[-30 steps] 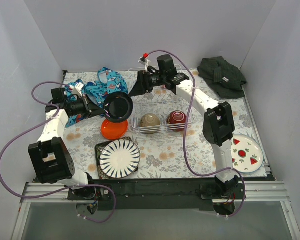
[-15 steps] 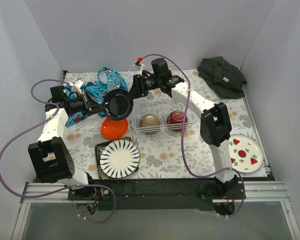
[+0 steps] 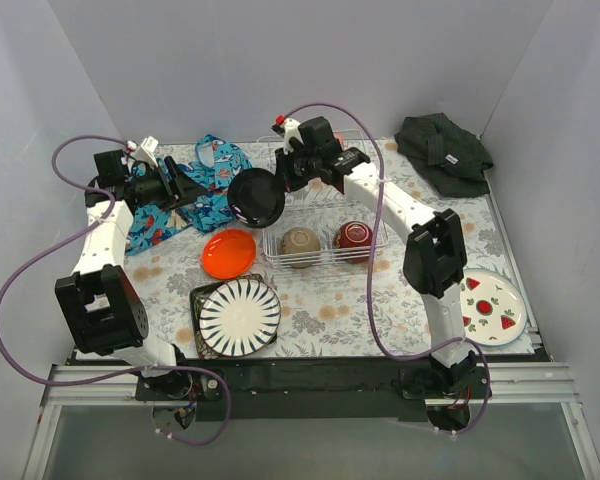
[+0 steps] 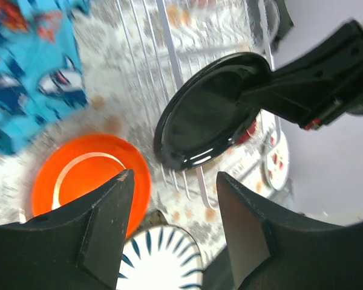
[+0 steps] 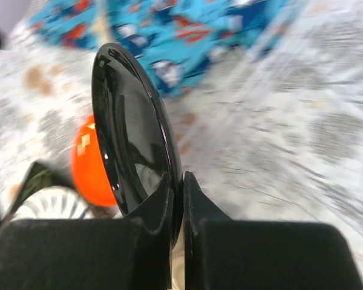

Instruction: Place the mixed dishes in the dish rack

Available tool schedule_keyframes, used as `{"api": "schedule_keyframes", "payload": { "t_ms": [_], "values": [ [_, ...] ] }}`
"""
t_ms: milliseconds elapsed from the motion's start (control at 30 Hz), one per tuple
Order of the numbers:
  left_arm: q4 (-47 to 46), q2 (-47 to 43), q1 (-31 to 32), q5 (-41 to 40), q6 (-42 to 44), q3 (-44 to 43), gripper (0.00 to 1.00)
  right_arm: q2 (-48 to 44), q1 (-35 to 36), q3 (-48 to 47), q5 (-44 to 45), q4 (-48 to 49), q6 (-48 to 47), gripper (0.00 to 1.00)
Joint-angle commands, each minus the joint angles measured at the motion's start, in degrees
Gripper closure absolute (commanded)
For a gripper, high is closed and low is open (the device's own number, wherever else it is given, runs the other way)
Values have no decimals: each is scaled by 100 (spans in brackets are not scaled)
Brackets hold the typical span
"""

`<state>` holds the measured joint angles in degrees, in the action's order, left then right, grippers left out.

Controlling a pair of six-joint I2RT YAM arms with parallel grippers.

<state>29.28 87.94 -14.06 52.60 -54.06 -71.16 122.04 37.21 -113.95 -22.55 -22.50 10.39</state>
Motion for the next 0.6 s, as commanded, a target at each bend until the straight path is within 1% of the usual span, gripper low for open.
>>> {"api": "schedule_keyframes", "payload": {
  "t_ms": [0, 33, 67, 133, 167, 233, 267, 333, 400, 567],
  "values": [
    [-194, 47, -26, -514, -7, -627, 42, -1040, -12, -155, 2865, -150, -715, 99],
    [-220, 82, -26, -505, -43, -645, 42, -1094, -12, -136, 3322, -149, -592, 99],
    [-229, 109, -35, -514, -52, -654, 42, -1129, -3, -119, 4179, -175, -495, 99],
    [-308, 118, -26, -444, -113, -602, 42, -1278, 14, 30, 5045, -193, -311, 99],
    [-335, 109, -26, -417, -131, -514, 42, -1331, 23, 109, 5746, -184, -171, 99],
    [-492, 83, -26, -364, -183, -373, 42, -1446, 32, 311, 6251, -114, -117, 99],
    [-519, 74, -26, -356, -227, -268, 42, -1498, 23, 390, 6758, -88, -64, 99],
    [-572, 92, -26, -277, -324, -197, 42, -1490, 32, 566, 7340, 8, -81, 99],
    [-599, 100, -26, -241, -359, -171, 42, -1411, 32, 629, 7701, 70, -73, 99],
    [-572, 92, -35, -268, -324, -109, 41, -1139, 32, 444, 8002, 97, -134, 99]
  ]
}}
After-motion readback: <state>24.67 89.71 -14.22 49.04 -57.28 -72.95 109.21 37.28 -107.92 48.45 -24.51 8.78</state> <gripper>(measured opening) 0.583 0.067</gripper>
